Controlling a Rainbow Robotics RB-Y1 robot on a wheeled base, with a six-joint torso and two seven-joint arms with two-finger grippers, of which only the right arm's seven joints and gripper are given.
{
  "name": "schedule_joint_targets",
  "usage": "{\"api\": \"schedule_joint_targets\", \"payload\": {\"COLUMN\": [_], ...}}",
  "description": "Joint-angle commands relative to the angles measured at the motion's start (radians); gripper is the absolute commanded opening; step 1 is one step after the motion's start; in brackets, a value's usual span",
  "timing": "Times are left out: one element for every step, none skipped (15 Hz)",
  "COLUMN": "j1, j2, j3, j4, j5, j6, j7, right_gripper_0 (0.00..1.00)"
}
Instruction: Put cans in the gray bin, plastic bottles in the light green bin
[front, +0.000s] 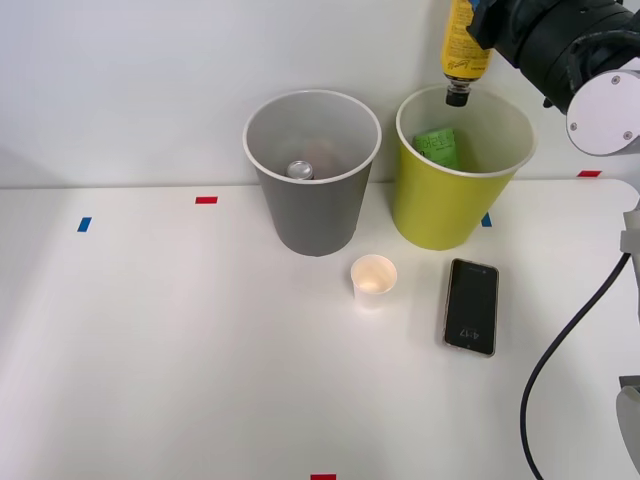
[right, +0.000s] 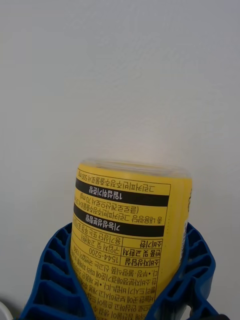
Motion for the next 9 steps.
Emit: {"api": "schedule_joint_targets", "payload": {"j1": [0.0, 0.0, 0.0, 0.005, 0.006, 0.011, 0.02, 0.028, 0.037], "j2": [-0.003, -0.003, -0.003, -0.003, -0.01, -0.014, -0.014, -0.016, -0.019], "j3": [0.001, 0.001, 0.002, 0.005, 0.01, 0.013, 0.015, 0.019, 0.022], "j4": [0.002, 0.002, 0.002, 0.002, 0.002, 0.0, 0.0, 0.002, 0.0], "j5": [0.012, 0.012, 0.012, 0.012, -0.002, -0.028, -0.065, -0.073, -0.071], "j6": [-0.011, -0.011, -0.011, -0.011, -0.013, -0.014, -0.025, -0.032, -0.04], "j7": [0.012, 0.012, 0.007, 0.006, 0.006, 0.006, 0.012, 0.015, 0.016], "right_gripper_0": [0.0, 0.0, 0.26, 0.62, 1.0, 1.0, 1.0, 1.0, 1.0]}}
